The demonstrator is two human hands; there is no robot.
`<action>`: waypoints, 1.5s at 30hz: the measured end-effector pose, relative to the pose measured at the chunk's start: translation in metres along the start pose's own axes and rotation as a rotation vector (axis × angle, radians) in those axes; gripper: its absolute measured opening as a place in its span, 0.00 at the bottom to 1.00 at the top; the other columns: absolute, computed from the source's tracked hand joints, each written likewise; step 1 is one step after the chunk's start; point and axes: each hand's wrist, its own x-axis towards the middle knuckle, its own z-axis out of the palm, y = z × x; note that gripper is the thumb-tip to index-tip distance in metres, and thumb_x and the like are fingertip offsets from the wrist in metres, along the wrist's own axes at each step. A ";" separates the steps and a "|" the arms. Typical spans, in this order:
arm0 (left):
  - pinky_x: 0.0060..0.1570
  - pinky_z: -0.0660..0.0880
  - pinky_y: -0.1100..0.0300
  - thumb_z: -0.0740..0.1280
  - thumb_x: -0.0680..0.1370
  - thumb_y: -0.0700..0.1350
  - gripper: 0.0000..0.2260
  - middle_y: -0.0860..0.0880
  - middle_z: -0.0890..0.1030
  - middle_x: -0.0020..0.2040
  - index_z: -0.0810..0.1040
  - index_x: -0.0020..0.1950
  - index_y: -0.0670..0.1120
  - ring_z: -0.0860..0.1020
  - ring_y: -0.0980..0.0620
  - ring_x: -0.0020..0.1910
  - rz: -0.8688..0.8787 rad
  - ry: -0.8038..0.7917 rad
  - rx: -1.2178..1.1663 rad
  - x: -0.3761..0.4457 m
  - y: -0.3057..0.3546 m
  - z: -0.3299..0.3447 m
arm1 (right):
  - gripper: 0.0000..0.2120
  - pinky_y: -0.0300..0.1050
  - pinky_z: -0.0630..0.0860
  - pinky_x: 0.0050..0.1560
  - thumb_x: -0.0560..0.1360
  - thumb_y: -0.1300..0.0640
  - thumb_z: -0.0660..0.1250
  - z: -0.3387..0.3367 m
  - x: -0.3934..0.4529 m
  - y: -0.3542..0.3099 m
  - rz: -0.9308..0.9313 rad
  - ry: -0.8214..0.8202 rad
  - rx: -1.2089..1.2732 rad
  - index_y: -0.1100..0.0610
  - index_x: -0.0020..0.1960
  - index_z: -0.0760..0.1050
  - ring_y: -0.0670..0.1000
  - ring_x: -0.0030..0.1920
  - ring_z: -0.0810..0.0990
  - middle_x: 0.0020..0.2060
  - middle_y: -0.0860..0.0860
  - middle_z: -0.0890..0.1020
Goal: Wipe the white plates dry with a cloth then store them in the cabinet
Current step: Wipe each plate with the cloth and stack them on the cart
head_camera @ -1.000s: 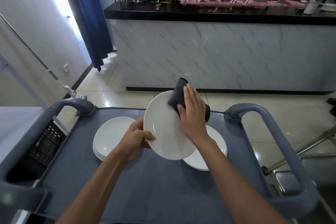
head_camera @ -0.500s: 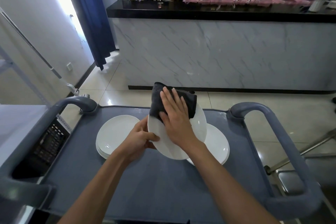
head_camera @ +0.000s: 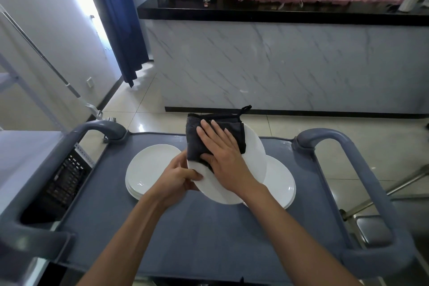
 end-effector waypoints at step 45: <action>0.47 0.80 0.41 0.58 0.71 0.24 0.23 0.41 0.83 0.54 0.78 0.60 0.44 0.81 0.39 0.51 0.055 0.313 -0.196 0.011 0.044 -0.028 | 0.32 0.48 0.41 0.77 0.79 0.41 0.37 0.036 0.004 -0.036 0.457 -0.103 -0.044 0.48 0.81 0.47 0.46 0.80 0.42 0.81 0.43 0.47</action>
